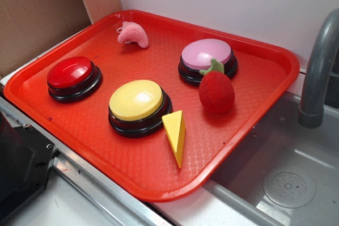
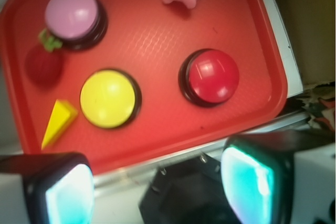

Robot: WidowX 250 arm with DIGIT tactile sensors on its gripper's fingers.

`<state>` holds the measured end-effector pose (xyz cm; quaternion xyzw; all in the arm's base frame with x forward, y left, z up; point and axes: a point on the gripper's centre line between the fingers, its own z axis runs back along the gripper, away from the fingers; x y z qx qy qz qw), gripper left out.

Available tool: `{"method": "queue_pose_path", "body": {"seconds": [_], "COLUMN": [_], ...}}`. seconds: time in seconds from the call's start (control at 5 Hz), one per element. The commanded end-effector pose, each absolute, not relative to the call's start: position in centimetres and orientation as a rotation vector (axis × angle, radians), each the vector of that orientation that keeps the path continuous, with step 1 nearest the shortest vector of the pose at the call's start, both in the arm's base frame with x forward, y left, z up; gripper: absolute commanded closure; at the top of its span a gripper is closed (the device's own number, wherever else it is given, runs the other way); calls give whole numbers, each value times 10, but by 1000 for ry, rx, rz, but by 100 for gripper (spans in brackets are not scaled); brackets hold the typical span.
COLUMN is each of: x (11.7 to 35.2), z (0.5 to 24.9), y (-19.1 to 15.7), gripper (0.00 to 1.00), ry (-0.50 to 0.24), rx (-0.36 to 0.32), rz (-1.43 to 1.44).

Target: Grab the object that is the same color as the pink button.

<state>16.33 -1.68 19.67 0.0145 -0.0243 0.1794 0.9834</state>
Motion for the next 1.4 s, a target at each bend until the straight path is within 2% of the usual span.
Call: {"method": "queue_pose_path", "body": {"seconds": [0.0, 0.2, 0.4, 0.6, 0.8, 1.0, 1.2], "x": [232, 260, 291, 309, 319, 321, 320], "z": [162, 141, 99, 70, 45, 36, 25], "y": [17, 33, 64, 96, 115, 119, 119], "gripper": [0, 0, 0, 0, 0, 0, 29], "ry": [-213, -278, -361, -359, -345, -332, -295], "rx": [90, 139, 269, 224, 240, 271, 246], "rz": [668, 748, 936, 994, 1016, 1029, 1014]}}
